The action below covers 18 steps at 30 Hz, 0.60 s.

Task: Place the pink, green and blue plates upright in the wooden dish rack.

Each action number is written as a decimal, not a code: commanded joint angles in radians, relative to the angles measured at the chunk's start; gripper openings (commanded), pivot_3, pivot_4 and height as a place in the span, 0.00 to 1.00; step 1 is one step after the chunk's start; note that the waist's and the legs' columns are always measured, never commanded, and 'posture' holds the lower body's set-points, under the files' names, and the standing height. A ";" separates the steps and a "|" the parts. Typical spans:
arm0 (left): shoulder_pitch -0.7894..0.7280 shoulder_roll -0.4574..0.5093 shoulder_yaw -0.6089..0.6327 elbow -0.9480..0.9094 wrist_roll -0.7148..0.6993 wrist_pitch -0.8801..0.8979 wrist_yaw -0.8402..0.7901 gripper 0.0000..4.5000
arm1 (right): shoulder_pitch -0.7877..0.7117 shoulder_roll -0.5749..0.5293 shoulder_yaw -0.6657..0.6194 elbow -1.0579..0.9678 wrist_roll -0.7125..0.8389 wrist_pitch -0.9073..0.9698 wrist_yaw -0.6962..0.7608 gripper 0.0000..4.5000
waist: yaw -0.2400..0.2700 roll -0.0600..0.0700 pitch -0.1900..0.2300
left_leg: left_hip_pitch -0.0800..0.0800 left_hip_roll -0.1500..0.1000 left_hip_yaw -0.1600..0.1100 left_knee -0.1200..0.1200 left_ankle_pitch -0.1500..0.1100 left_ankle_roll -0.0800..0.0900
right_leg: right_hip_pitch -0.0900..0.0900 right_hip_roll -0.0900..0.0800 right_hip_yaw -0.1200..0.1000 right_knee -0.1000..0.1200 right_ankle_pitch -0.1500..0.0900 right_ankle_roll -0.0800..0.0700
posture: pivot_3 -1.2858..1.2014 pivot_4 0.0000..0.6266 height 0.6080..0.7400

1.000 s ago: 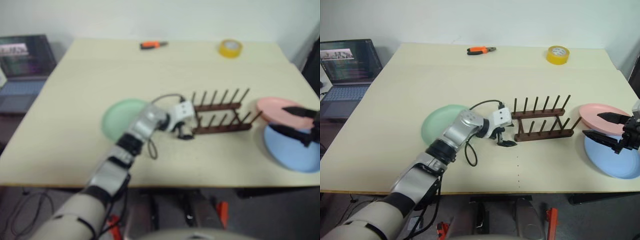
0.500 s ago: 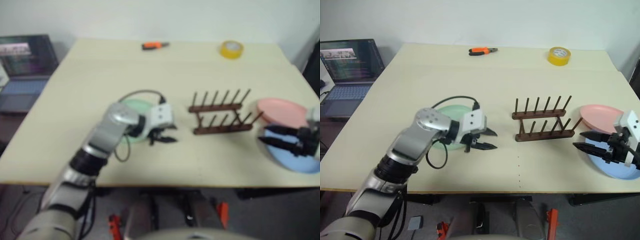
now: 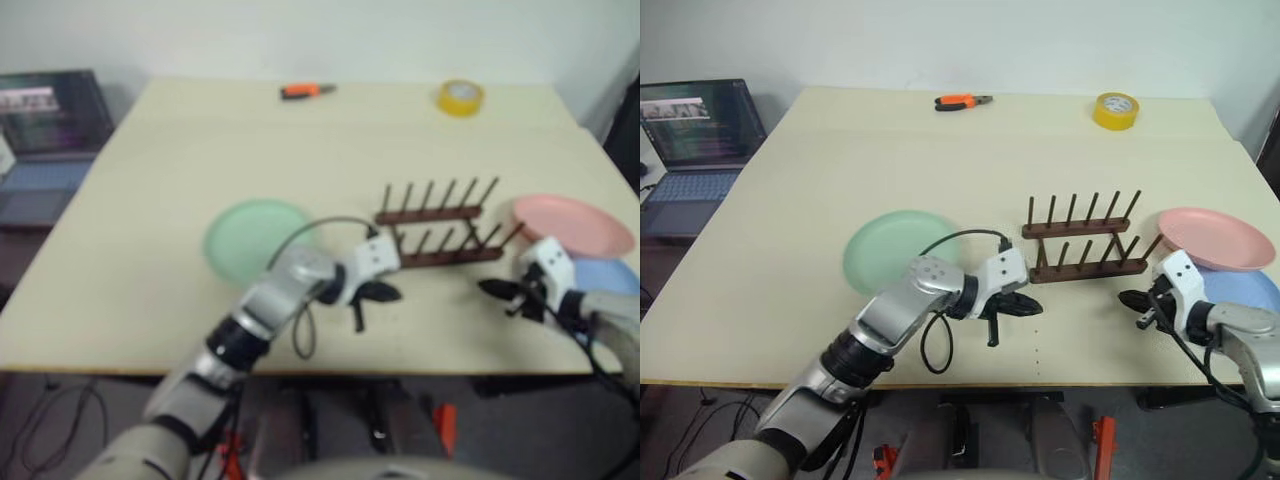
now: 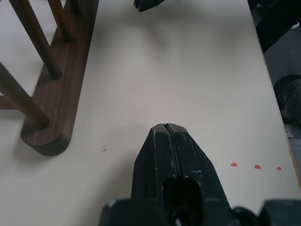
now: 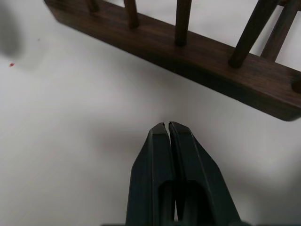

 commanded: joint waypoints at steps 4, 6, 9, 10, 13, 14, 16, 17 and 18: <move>-0.032 -0.074 0.007 0.078 0.025 -0.011 0.114 0.00 | -0.050 0.044 0.034 0.057 -0.089 -0.064 -0.085 0.02 | 0.000 0.000 0.000 | 0.000 0.000 0.000 0.000 0.000 0.000 | 0.000 0.000 0.000 0.000 0.000 0.000 | 0.52 0.24 1.00; -0.032 -0.105 0.011 0.119 0.032 -0.022 0.152 0.00 | -0.064 0.059 0.040 0.075 -0.110 -0.081 -0.105 0.02 | -0.001 0.000 0.000 | 0.000 0.000 0.000 0.000 0.000 0.000 | 0.000 0.000 0.000 0.000 0.000 0.000 | 0.52 0.24 1.00; -0.037 -0.136 0.013 0.177 0.045 -0.040 0.194 0.00 | -0.082 0.072 0.048 0.112 -0.151 -0.111 -0.138 0.02 | 0.000 0.000 0.000 | 0.000 0.000 0.000 0.000 0.000 0.000 | 0.000 0.000 0.000 0.000 0.000 0.000 | 0.52 0.24 1.00; -0.040 -0.144 0.014 0.191 0.049 -0.046 0.205 0.00 | -0.086 0.074 0.051 0.122 -0.160 -0.117 -0.144 0.02 | 0.000 0.000 0.000 | 0.000 0.000 0.000 0.000 0.000 0.000 | 0.000 0.000 0.000 0.000 0.000 0.000 | 0.52 0.24 1.00; -0.055 -0.168 0.021 0.237 0.062 -0.069 0.244 0.00 | -0.096 0.085 0.060 0.135 -0.172 -0.129 -0.151 0.02 | 0.001 0.000 0.000 | 0.000 0.000 0.000 0.001 0.000 0.000 | 0.001 0.000 0.000 0.000 0.001 0.001 | 0.52 0.24 1.00; -0.062 -0.176 0.024 0.255 0.067 -0.081 0.259 0.00 | -0.101 0.089 0.064 0.142 -0.178 -0.134 -0.156 0.02 | 0.001 -0.001 0.000 | 0.000 -0.001 0.000 0.001 0.000 0.000 | 0.001 0.000 0.000 0.000 0.001 0.001 | 0.52 0.24 1.00; -0.072 -0.190 0.030 0.282 0.071 -0.094 0.279 0.00 | -0.107 0.095 0.071 0.153 -0.186 -0.145 -0.162 0.02 | 0.000 -0.001 -0.001 | 0.001 -0.001 0.000 0.001 0.000 0.000 | 0.001 0.000 0.000 0.000 0.001 0.002 | 0.52 0.24 1.00; -0.077 -0.199 0.034 0.293 0.071 -0.097 0.288 0.00 | -0.111 0.099 0.075 0.160 -0.194 -0.152 -0.164 0.02 | 0.000 -0.001 -0.001 | 0.001 0.000 0.000 0.001 0.000 0.000 | 0.001 0.000 0.001 0.000 0.001 0.002 | 0.52 0.24 1.00; -0.084 -0.211 0.039 0.306 0.075 -0.102 0.302 0.00 | -0.119 0.110 0.082 0.169 -0.203 -0.160 -0.171 0.02 | 0.000 -0.001 -0.001 | 0.001 0.000 0.000 0.001 0.000 0.000 | 0.001 0.000 0.001 0.000 0.001 0.002 | 0.52 0.24 1.00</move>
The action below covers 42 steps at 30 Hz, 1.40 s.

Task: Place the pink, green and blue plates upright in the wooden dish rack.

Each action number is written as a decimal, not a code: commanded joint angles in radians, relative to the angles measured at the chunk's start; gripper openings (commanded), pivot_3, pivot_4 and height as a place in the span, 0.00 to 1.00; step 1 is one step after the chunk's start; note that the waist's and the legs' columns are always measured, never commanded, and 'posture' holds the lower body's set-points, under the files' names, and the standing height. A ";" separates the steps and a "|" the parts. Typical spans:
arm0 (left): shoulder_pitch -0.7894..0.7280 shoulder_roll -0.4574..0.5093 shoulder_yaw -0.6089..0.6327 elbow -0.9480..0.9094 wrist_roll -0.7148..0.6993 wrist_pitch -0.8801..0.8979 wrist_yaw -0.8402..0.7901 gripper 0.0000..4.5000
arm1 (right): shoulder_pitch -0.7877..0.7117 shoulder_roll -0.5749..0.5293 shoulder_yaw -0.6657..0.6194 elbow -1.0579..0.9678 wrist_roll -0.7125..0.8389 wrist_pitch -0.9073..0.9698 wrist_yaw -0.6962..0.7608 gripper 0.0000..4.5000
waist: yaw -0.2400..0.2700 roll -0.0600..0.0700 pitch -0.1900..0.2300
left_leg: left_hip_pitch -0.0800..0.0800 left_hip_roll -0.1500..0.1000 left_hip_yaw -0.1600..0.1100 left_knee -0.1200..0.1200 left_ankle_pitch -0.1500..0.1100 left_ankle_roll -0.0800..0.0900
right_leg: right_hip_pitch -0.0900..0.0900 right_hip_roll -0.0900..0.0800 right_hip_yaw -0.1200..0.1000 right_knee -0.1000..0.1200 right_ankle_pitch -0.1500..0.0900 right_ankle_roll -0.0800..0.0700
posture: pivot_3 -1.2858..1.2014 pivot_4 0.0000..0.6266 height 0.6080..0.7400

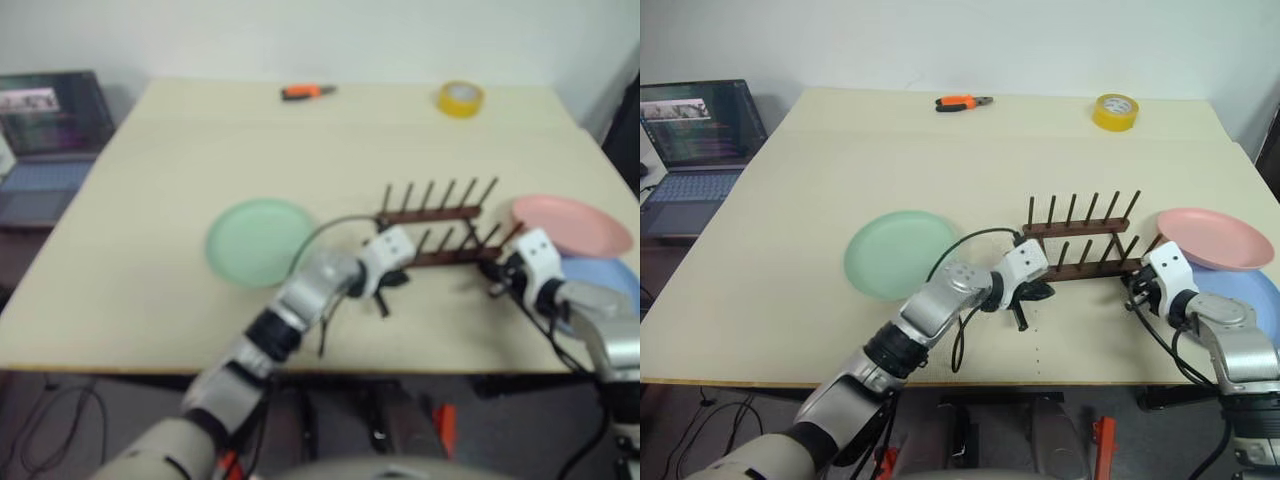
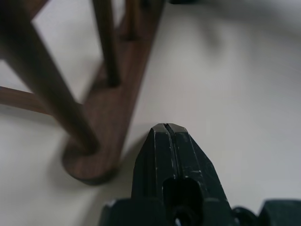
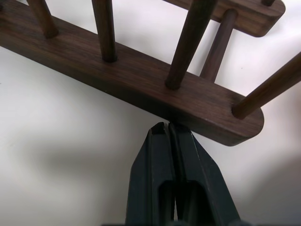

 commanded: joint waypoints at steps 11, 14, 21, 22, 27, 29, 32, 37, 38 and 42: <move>-0.068 -0.054 0.060 0.143 0.067 -0.113 0.150 0.00 | -0.076 0.083 0.043 0.103 -0.090 -0.092 -0.059 0.02 | -0.004 -0.001 0.000 | 0.003 0.000 0.001 0.000 0.000 0.000 | 0.001 0.000 0.001 0.000 0.001 0.000 | 0.52 0.24 1.00; -0.074 -0.057 0.072 0.168 0.082 -0.134 0.180 0.00 | -0.077 0.088 0.042 0.118 -0.097 -0.119 -0.064 0.02 | -0.004 -0.001 0.000 | 0.003 0.000 0.001 -0.001 0.000 0.000 | 0.001 0.000 0.001 0.000 0.001 0.000 | 0.52 0.24 1.00; -0.079 -0.069 0.088 0.197 0.088 -0.154 0.204 0.00 | -0.130 0.119 0.041 0.175 -0.126 -0.204 -0.103 0.02 | -0.005 -0.001 -0.001 | 0.003 0.000 0.001 -0.001 0.000 0.000 | 0.001 0.000 0.001 0.000 0.001 0.001 | 0.52 0.24 1.00; -0.080 -0.071 0.091 0.202 0.090 -0.158 0.209 0.00 | -0.136 0.123 0.042 0.183 -0.131 -0.211 -0.105 0.02 | -0.005 -0.001 -0.001 | 0.003 0.000 0.001 -0.001 0.000 0.000 | 0.001 0.000 0.001 0.000 0.001 0.001 | 0.52 0.24 1.00; -0.101 -0.083 0.105 0.244 0.104 -0.187 0.235 0.00 | -0.152 0.139 0.047 0.201 -0.142 -0.225 -0.107 0.02 | -0.004 -0.001 -0.001 | 0.002 0.000 0.001 -0.001 0.000 0.000 | 0.000 0.000 0.001 -0.001 0.001 0.001 | 0.52 0.24 1.00; -0.114 -0.091 0.116 0.274 0.108 -0.205 0.251 0.00 | -0.157 0.147 0.051 0.207 -0.145 -0.234 -0.110 0.02 | -0.003 -0.001 -0.001 | 0.002 0.000 0.001 -0.002 0.000 0.000 | 0.000 0.000 0.001 -0.001 0.001 0.000 | 0.52 0.24 1.00; -0.132 -0.098 0.126 0.315 0.113 -0.234 0.273 0.00 | -0.167 0.163 0.055 0.223 -0.156 -0.264 -0.123 0.02 | -0.004 -0.001 -0.001 | 0.002 0.000 0.001 -0.002 0.000 0.000 | 0.000 0.000 0.001 -0.001 0.001 0.000 | 0.52 0.24 1.00; -0.144 -0.105 0.138 0.347 0.125 -0.269 0.291 0.00 | -0.186 0.184 0.053 0.250 -0.175 -0.317 -0.147 0.02 | -0.004 -0.001 0.000 | 0.002 0.000 0.001 -0.002 0.000 0.000 | 0.000 0.000 0.001 0.000 0.001 0.001 | 0.52 0.24 1.00; -0.144 -0.104 0.136 0.350 0.130 -0.276 0.292 0.00 | -0.188 0.185 0.054 0.253 -0.174 -0.320 -0.147 0.02 | -0.004 -0.001 0.000 | 0.002 0.000 0.002 -0.002 0.000 0.000 | 0.000 0.000 0.001 -0.001 0.001 0.001 | 0.52 0.24 1.00; -0.136 -0.093 0.133 0.319 0.133 -0.262 0.267 0.00 | -0.179 0.177 0.059 0.237 -0.169 -0.316 -0.128 0.02 | -0.003 -0.001 0.000 | 0.001 0.000 0.002 -0.002 0.000 0.000 | -0.001 0.000 0.001 -0.001 0.001 0.000 | 0.52 0.24 1.00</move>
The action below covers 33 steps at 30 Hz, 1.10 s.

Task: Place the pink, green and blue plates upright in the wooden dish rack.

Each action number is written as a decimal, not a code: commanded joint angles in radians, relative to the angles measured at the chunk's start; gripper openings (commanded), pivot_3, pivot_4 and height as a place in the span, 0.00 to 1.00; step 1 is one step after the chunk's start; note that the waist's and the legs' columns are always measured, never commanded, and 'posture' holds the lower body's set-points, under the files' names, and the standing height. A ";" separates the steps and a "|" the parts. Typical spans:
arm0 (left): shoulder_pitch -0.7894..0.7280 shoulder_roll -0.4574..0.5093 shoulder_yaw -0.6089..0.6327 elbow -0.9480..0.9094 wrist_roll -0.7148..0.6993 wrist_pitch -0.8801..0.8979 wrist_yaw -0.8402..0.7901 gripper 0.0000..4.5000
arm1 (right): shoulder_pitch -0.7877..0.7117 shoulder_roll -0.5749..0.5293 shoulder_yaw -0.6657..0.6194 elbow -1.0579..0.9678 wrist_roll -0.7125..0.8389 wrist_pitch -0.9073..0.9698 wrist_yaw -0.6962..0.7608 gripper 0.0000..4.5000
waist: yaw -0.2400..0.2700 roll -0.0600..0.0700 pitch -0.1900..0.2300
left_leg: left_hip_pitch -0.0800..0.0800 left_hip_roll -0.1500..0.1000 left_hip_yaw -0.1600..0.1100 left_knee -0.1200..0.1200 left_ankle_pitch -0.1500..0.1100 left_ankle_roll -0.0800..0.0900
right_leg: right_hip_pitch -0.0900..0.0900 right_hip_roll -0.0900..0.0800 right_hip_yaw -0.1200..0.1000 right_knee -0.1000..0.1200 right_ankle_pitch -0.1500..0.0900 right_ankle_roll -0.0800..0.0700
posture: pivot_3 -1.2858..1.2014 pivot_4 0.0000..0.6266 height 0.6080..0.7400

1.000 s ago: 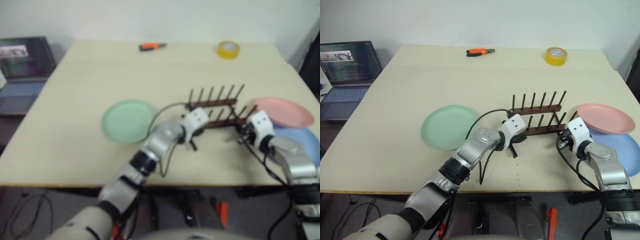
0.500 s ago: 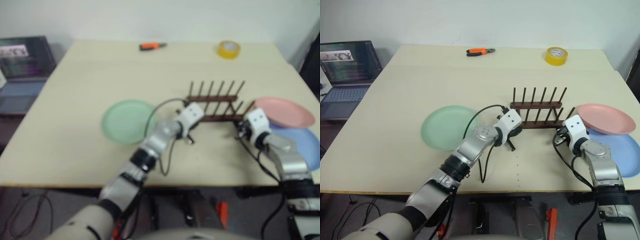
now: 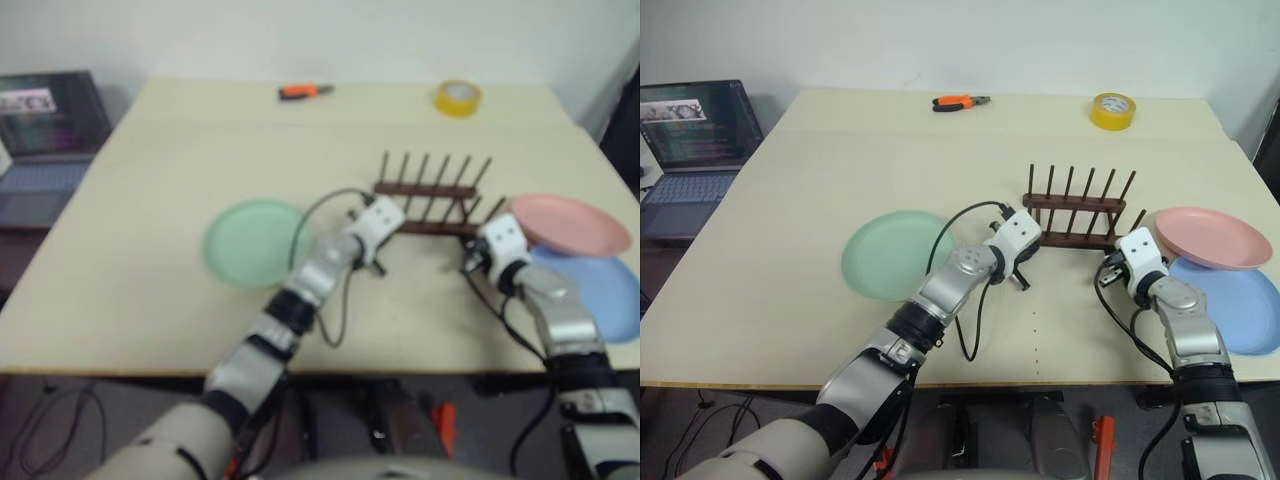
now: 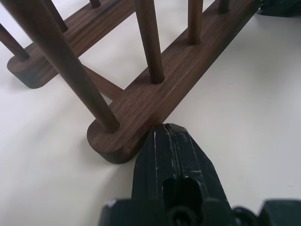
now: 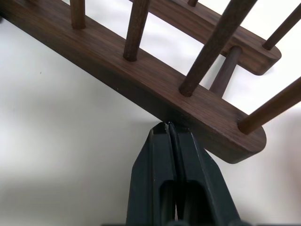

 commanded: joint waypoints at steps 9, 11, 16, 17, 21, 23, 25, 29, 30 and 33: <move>0.073 0.177 0.016 -0.513 -0.075 0.295 -0.256 0.00 | 0.171 -0.247 -0.026 -0.482 0.221 0.286 0.369 0.02 | 0.000 0.001 0.001 | -0.002 0.001 -0.001 -0.004 0.000 0.000 | -0.003 0.000 -0.002 0.001 -0.001 0.001 | 0.52 0.24 1.00; 0.071 0.227 0.050 -0.626 -0.112 0.381 -0.290 0.08 | 0.203 -0.311 -0.052 -0.599 0.307 0.351 0.440 0.05 | 0.001 0.001 0.001 | -0.002 0.001 -0.002 -0.004 0.000 0.000 | -0.003 0.000 -0.003 0.001 -0.001 0.001 | 0.52 0.24 1.00; 0.042 0.391 0.172 -0.862 -0.257 0.588 -0.401 0.42 | 0.129 -0.330 -0.065 -0.701 0.450 0.464 0.473 0.36 | -0.003 -0.001 0.002 | 0.001 0.002 -0.003 -0.003 0.000 -0.001 | 0.000 0.000 -0.003 0.001 -0.004 -0.003 | 0.52 0.24 1.00; 0.035 0.421 0.199 -0.893 -0.286 0.619 -0.416 0.51 | 0.104 -0.323 -0.056 -0.702 0.457 0.473 0.465 0.45 | -0.005 -0.002 0.003 | 0.002 0.001 -0.003 -0.003 0.000 -0.001 | 0.000 0.000 -0.003 0.001 -0.004 -0.003 | 0.52 0.24 1.00; 0.024 0.620 0.297 -0.888 -0.293 0.645 -0.423 0.82 | 0.008 -0.276 0.009 -0.662 0.439 0.464 0.438 0.75 | -0.004 -0.002 0.003 | 0.002 0.001 -0.003 -0.002 0.000 -0.001 | 0.000 -0.001 -0.003 0.001 -0.004 -0.003 | 0.52 0.24 1.00; 0.040 0.758 0.335 -0.833 -0.262 0.611 -0.424 0.98 | -0.033 -0.246 0.041 -0.640 0.434 0.458 0.432 0.91 | -0.011 -0.003 0.004 | 0.002 0.001 -0.003 -0.003 0.000 -0.001 | -0.001 -0.001 -0.003 0.000 -0.004 -0.003 | 0.52 0.24 1.00; 0.064 0.849 0.355 -0.776 -0.257 0.588 -0.423 1.00 | -0.053 -0.234 0.071 -0.628 0.414 0.443 0.432 0.99 | -0.009 -0.003 0.004 | 0.002 0.001 -0.002 -0.006 0.000 -0.001 | -0.002 -0.001 -0.003 0.000 -0.004 -0.005 | 0.52 0.24 1.00; 0.162 0.986 0.384 -0.610 -0.229 0.514 -0.424 1.00 | -0.111 -0.209 0.158 -0.594 0.347 0.412 0.420 0.99 | -0.003 -0.004 0.004 | 0.002 0.001 0.000 -0.012 -0.001 -0.002 | -0.004 -0.003 -0.003 0.000 -0.008 -0.006 | 0.52 0.24 1.00; 0.165 0.968 0.400 -0.564 -0.242 0.501 -0.413 1.00 | -0.124 -0.195 0.170 -0.587 0.344 0.406 0.420 0.99 | 0.001 -0.004 0.004 | 0.002 0.001 0.000 -0.013 -0.001 -0.002 | -0.004 -0.003 -0.004 0.000 -0.009 -0.006 | 0.52 0.24 1.00; 0.155 0.902 0.415 -0.431 -0.256 0.445 -0.385 1.00 | -0.154 -0.164 0.200 -0.566 0.323 0.382 0.421 0.99 | 0.017 -0.005 0.004 | 0.000 0.001 -0.002 -0.013 -0.001 -0.003 | -0.005 -0.003 -0.007 0.001 -0.009 -0.006 | 0.52 0.24 1.00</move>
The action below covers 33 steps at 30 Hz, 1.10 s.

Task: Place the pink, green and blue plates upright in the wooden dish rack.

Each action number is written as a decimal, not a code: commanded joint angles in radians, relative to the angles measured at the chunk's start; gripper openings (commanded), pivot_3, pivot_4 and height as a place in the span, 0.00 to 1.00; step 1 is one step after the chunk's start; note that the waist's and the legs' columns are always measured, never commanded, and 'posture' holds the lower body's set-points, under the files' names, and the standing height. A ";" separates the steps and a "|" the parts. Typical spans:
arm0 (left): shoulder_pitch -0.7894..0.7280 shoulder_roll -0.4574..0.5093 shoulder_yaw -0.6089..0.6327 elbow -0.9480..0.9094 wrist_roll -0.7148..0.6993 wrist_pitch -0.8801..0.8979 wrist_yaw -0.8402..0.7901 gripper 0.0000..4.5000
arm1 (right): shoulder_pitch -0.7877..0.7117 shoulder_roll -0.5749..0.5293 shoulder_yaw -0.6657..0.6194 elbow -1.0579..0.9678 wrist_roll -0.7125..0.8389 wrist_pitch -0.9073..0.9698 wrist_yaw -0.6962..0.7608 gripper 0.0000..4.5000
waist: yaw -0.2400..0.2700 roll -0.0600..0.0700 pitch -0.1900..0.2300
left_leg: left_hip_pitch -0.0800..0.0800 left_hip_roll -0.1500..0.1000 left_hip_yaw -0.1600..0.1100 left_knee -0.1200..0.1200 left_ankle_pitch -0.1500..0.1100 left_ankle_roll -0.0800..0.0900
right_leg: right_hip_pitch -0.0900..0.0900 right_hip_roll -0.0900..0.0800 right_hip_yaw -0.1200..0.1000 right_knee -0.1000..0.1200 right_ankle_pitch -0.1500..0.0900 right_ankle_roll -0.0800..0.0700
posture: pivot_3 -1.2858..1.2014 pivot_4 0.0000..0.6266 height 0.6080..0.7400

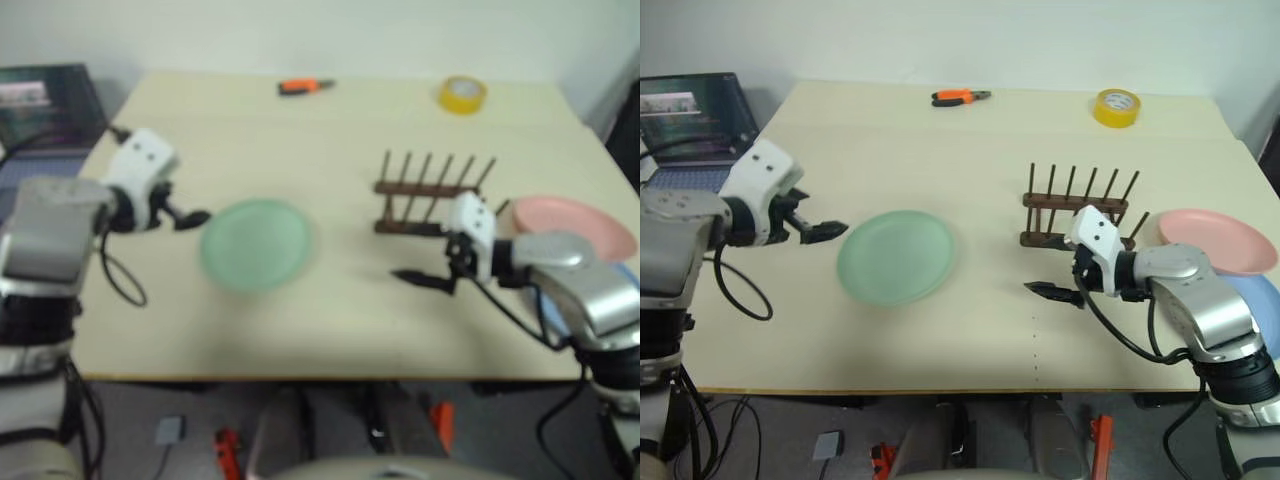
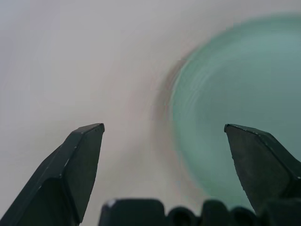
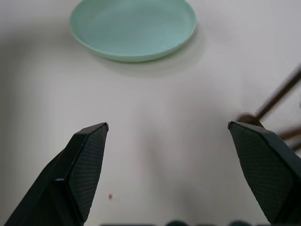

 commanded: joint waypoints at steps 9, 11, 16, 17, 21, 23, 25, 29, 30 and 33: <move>-0.053 -0.143 -0.049 0.287 0.040 -0.156 0.061 1.00 | -0.041 0.028 0.025 0.002 -0.042 -0.067 0.013 0.99 | 0.019 -0.001 -0.001 | -0.002 0.000 0.001 0.002 0.000 0.000 | 0.000 -0.001 0.000 0.000 0.000 -0.001 | 0.52 0.24 1.00; -0.044 -0.157 -0.056 0.291 0.043 -0.156 0.068 1.00 | -0.034 0.024 0.019 -0.006 -0.044 -0.065 0.012 0.99 | 0.018 -0.001 -0.001 | -0.002 0.000 0.001 0.002 0.000 0.000 | 0.000 0.000 0.000 0.000 0.000 -0.001 | 0.52 0.24 1.00; -0.037 -0.191 -0.050 0.268 0.028 -0.140 0.073 0.79 | -0.026 0.021 0.017 -0.025 -0.054 -0.059 0.008 1.00 | 0.018 -0.002 -0.001 | -0.001 0.000 0.001 0.002 0.000 0.000 | 0.000 0.000 0.000 0.001 0.000 0.000 | 0.52 0.24 1.00; -0.039 -0.195 -0.046 0.263 0.024 -0.133 0.074 0.71 | -0.027 0.024 0.018 -0.027 -0.055 -0.057 0.006 1.00 | 0.018 -0.002 -0.001 | 0.000 0.000 0.001 0.002 0.000 0.000 | 0.000 0.000 0.000 0.002 0.000 0.000 | 0.52 0.24 1.00; -0.040 -0.199 -0.045 0.260 0.024 -0.125 0.079 0.37 | -0.031 0.031 0.021 -0.031 -0.058 -0.055 -0.001 1.00 | 0.018 -0.002 -0.001 | 0.000 0.000 0.001 0.004 0.000 0.000 | 0.000 0.000 0.000 0.002 0.001 -0.001 | 0.52 0.24 1.00; -0.040 -0.199 -0.042 0.257 0.024 -0.122 0.083 0.21 | -0.030 0.031 0.023 -0.032 -0.061 -0.056 -0.004 1.00 | 0.018 -0.002 -0.001 | 0.000 0.000 0.002 0.004 0.000 0.000 | 0.001 0.000 0.001 0.002 0.001 0.000 | 0.52 0.24 1.00; -0.042 -0.200 -0.037 0.256 0.025 -0.119 0.086 0.05 | -0.029 0.033 0.024 -0.031 -0.062 -0.058 -0.008 1.00 | 0.018 -0.002 -0.001 | 0.000 0.000 0.001 0.004 0.000 0.000 | 0.001 0.000 0.001 0.002 0.001 0.000 | 0.52 0.24 1.00; -0.045 -0.202 -0.037 0.254 0.025 -0.113 0.087 0.00 | -0.028 0.040 0.031 -0.031 -0.068 -0.059 -0.017 1.00 | 0.018 -0.003 -0.002 | 0.001 0.000 0.002 0.004 0.000 0.000 | 0.002 0.000 0.001 0.002 0.001 0.000 | 0.52 0.24 1.00; -0.046 -0.202 -0.041 0.256 0.025 -0.113 0.083 0.00 | -0.028 0.041 0.032 -0.030 -0.069 -0.060 -0.018 1.00 | 0.018 -0.003 -0.002 | 0.001 0.000 0.002 0.004 0.000 0.000 | 0.002 0.000 0.001 0.002 0.001 0.000 | 0.52 0.24 1.00; -0.043 -0.196 -0.049 0.264 0.035 -0.122 0.082 0.00 | -0.026 0.039 0.028 -0.029 -0.071 -0.060 -0.017 1.00 | 0.018 -0.003 -0.002 | 0.001 0.000 0.002 0.004 0.000 0.000 | 0.002 0.000 0.001 0.002 0.001 0.000 | 0.52 0.24 1.00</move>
